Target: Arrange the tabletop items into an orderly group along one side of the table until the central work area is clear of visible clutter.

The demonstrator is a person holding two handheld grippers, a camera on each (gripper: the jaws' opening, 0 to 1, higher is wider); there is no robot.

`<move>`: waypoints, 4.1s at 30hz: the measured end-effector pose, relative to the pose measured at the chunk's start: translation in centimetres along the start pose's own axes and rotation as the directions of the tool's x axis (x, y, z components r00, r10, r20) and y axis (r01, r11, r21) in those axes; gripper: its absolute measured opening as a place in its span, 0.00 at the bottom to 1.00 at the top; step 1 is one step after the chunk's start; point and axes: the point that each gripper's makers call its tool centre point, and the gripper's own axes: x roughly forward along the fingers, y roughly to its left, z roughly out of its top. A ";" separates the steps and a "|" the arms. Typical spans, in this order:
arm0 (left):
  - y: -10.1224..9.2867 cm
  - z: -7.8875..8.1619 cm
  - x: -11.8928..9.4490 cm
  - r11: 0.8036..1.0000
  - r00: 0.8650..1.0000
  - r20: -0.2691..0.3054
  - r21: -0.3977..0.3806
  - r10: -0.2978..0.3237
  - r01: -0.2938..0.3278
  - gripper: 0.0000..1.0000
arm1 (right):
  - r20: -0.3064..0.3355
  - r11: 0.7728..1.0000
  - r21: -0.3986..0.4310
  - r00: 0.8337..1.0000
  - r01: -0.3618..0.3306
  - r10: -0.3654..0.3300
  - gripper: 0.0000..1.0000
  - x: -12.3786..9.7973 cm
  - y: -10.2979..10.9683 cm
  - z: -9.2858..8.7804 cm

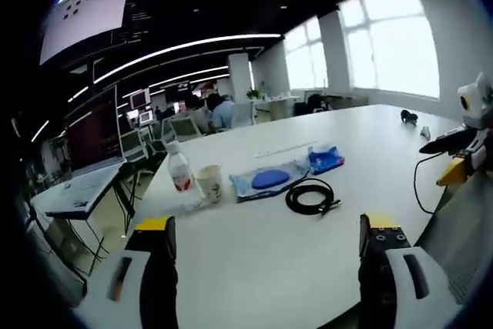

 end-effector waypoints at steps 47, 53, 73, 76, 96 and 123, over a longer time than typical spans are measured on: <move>0.6 -0.2 -0.5 1.000 1.000 0.010 -0.021 0.015 -0.014 0.91 | 0.021 0.999 0.006 0.999 0.040 -0.041 0.97 -0.4 -0.3 0.1; 0.6 -0.2 -0.5 1.000 1.000 0.007 -0.020 0.014 -0.014 0.91 | 0.011 0.999 0.011 0.999 0.044 -0.044 0.98 -0.3 -0.4 -0.1; 0.2 -0.2 -0.5 1.000 1.000 0.006 -0.017 0.000 0.000 0.91 | 0.010 0.999 0.009 0.999 0.044 -0.044 0.97 -0.3 -0.5 -0.2; 0.2 -0.3 -0.5 1.000 1.000 0.005 -0.016 -0.005 0.005 0.91 | 0.012 0.999 0.016 0.999 0.041 -0.042 0.97 -0.3 -0.5 -0.2; 0.1 -0.4 -0.4 1.000 1.000 -0.004 -0.011 -0.011 0.011 0.90 | 0.012 0.999 0.022 0.999 0.042 -0.042 0.96 -0.3 -0.5 -0.1; -0.1 -0.5 -0.5 1.000 1.000 -0.007 -0.006 -0.021 0.021 0.89 | 0.012 0.999 0.030 0.999 0.041 -0.041 0.96 -0.4 -0.5 -0.2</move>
